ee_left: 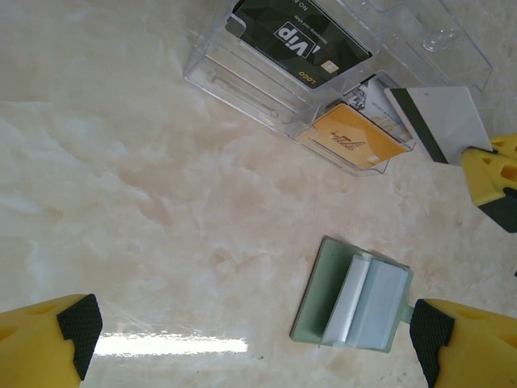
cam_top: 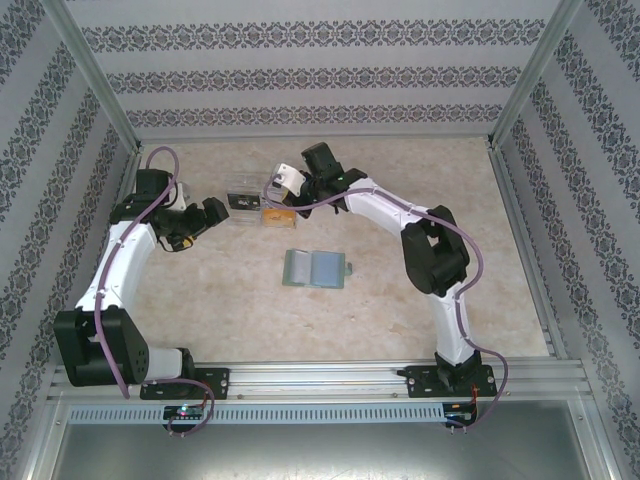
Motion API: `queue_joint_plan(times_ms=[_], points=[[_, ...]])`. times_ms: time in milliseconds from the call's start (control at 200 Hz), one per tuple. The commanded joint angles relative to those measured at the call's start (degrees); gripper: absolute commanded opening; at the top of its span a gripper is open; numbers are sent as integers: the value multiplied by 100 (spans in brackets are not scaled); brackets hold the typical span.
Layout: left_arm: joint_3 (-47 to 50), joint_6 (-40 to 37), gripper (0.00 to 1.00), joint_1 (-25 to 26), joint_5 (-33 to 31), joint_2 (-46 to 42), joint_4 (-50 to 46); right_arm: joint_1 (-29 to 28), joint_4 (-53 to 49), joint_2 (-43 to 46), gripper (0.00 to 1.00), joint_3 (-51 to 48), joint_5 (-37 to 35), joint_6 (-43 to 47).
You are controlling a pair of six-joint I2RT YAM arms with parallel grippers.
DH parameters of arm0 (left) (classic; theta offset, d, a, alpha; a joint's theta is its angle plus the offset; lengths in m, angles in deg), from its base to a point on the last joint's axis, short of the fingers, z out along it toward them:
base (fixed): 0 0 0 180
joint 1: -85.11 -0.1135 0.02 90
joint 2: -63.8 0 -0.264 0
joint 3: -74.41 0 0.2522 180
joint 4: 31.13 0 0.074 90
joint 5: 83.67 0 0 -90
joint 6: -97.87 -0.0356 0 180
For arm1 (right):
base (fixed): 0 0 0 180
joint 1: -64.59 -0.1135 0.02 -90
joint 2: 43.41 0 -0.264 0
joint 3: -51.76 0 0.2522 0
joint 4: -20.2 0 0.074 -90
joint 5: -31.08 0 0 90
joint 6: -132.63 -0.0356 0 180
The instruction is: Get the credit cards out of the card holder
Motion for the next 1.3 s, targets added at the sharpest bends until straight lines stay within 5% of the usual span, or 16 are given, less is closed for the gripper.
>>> queue_joint_plan(times_ms=[0,1294], points=[[-84,-150,100,-129,278,144,-112,84,-194,-183,0,316,421,640],[-51,-172,100,-156,496,340,-103,260,-1090,-994,0,1395,565,1536]])
